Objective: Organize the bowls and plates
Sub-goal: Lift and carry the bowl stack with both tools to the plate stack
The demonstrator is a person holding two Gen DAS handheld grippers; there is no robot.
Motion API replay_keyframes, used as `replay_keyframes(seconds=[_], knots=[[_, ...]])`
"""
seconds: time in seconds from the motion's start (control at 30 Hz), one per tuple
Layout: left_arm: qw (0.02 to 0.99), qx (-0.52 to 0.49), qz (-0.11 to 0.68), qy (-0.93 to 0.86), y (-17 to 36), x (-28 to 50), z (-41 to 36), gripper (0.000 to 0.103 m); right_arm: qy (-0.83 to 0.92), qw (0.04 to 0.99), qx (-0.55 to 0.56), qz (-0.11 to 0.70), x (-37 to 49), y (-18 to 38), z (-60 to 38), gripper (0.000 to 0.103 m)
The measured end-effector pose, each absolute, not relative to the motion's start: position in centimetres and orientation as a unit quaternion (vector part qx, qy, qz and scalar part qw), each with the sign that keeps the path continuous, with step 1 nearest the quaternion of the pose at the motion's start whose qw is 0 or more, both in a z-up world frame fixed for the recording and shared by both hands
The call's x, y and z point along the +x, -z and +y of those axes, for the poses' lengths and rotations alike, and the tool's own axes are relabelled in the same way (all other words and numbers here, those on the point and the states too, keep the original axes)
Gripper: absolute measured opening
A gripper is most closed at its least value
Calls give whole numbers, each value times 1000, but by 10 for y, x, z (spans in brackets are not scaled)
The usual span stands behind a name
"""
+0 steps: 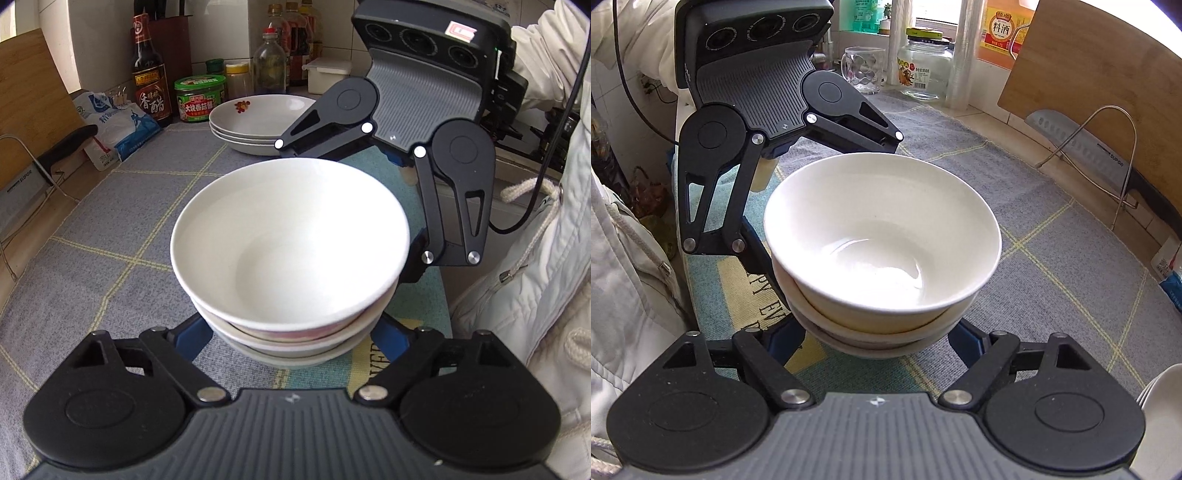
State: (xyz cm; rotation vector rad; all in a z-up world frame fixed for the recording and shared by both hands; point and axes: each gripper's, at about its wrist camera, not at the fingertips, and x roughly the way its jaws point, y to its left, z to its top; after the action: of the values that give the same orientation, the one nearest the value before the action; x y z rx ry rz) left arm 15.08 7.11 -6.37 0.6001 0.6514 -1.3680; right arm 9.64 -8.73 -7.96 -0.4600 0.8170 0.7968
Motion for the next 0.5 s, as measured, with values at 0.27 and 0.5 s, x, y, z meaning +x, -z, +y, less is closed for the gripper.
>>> replay_keyframes(seconds=[0.27,0.5], knots=[[673,280,285,622,64,153,70,91,-384,812,-217,383,100,78,-88,88],[669,288,280,626,64,150,72,90,-398,805,-223,379,102,79,-88,90]])
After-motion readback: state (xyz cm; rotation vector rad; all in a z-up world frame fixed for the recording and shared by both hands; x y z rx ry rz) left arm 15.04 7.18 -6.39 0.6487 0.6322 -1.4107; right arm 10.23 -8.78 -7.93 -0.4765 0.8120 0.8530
